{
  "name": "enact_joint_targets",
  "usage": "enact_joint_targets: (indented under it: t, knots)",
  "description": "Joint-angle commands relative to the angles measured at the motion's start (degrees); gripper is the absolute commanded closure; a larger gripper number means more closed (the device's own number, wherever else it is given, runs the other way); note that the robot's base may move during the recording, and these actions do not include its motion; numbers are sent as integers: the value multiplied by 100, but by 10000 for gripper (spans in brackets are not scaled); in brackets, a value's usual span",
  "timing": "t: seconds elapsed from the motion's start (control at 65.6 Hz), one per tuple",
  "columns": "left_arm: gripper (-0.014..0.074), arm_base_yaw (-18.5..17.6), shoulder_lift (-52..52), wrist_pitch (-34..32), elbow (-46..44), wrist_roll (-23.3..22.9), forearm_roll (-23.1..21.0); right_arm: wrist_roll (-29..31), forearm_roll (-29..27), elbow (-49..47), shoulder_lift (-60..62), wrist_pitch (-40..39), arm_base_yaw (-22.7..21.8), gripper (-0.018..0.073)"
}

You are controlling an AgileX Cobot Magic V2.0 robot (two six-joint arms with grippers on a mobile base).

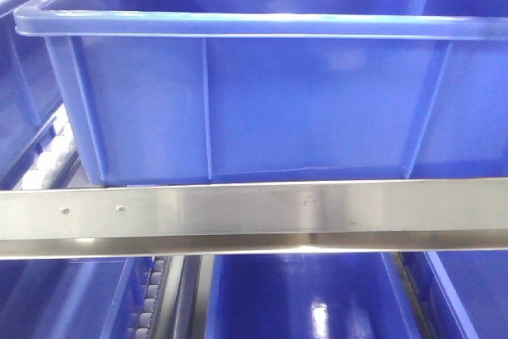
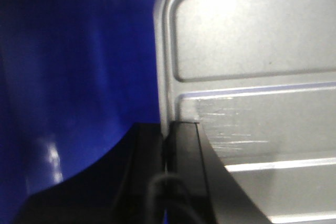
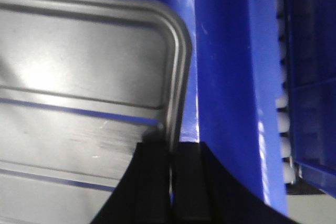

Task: Grab silver tray and place in blue box
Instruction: 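Open both grippers to release the tray inside the bin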

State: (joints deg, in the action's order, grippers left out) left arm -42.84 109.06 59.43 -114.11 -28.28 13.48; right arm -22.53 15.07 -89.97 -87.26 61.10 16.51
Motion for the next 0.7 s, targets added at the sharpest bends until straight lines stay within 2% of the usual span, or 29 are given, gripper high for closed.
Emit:
enact_joint_targets:
  t: [0.0,0.061,0.274,0.503,0.595,0.686]
  knots:
    - [701,-49,-44,-356,-213,233,244,114,65,-238,-93,-799,-50,502]
    - [701,-24,115,-402,-213,233,338,114,79,-238,-308,-863,-50,502]
    - [701,146,479,-513,-213,196,255,114,79,-238,-893,-994,-50,502]
    - [694,426,600,-513,-213,214,-371,114,79,-238,-1210,-1048,-50,494]
    - [626,556,600,-534,-213,368,-687,114,73,-238,-1222,-1081,-50,433]
    - [459,663,600,-547,-213,543,-987,114,73,-245,-1211,-1103,-50,287]
